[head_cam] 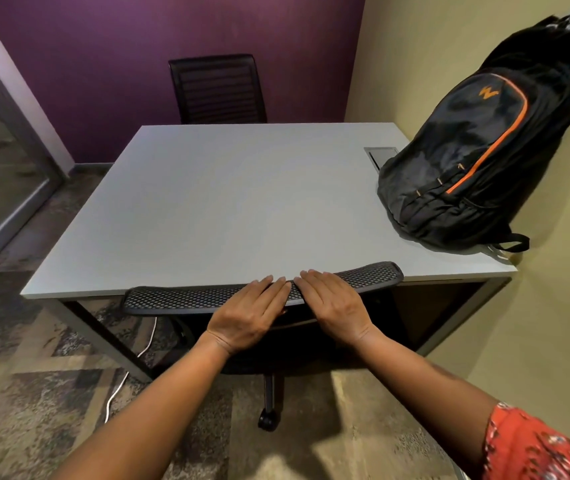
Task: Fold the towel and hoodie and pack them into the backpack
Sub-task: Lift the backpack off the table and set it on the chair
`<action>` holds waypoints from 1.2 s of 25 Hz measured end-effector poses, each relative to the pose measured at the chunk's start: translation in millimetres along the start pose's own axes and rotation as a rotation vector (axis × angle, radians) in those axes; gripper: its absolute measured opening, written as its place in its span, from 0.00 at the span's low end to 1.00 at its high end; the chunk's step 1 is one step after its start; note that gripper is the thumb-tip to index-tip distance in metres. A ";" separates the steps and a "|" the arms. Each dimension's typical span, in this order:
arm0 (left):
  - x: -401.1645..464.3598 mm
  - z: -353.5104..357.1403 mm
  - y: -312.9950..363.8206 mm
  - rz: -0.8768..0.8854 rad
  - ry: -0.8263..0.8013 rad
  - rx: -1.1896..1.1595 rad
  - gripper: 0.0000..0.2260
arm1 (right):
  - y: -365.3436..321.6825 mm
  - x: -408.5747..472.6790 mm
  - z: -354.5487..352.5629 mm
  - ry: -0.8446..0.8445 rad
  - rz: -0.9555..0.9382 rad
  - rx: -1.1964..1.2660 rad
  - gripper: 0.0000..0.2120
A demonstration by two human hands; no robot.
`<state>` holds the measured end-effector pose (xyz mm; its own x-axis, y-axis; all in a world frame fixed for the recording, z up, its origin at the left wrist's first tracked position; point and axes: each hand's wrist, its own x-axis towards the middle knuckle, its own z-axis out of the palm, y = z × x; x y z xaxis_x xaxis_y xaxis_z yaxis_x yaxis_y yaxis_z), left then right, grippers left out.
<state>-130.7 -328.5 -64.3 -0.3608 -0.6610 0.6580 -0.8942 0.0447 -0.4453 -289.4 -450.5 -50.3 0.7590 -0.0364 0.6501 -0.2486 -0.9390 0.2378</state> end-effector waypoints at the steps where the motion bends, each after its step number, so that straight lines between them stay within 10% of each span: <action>1: 0.1 1.3 -2.4 0.003 0.011 0.004 0.14 | 0.0 1.5 2.1 0.030 -0.009 -0.010 0.26; 30: 0.3 12.8 -23.1 -0.138 0.028 -0.076 0.21 | -11.0 22.9 18.9 0.077 0.112 0.011 0.29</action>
<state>-106.7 -339.3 -61.6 -0.2394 -0.6435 0.7270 -0.9529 0.0122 -0.3030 -257.8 -447.5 -51.6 0.6782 -0.1149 0.7258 -0.3222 -0.9342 0.1531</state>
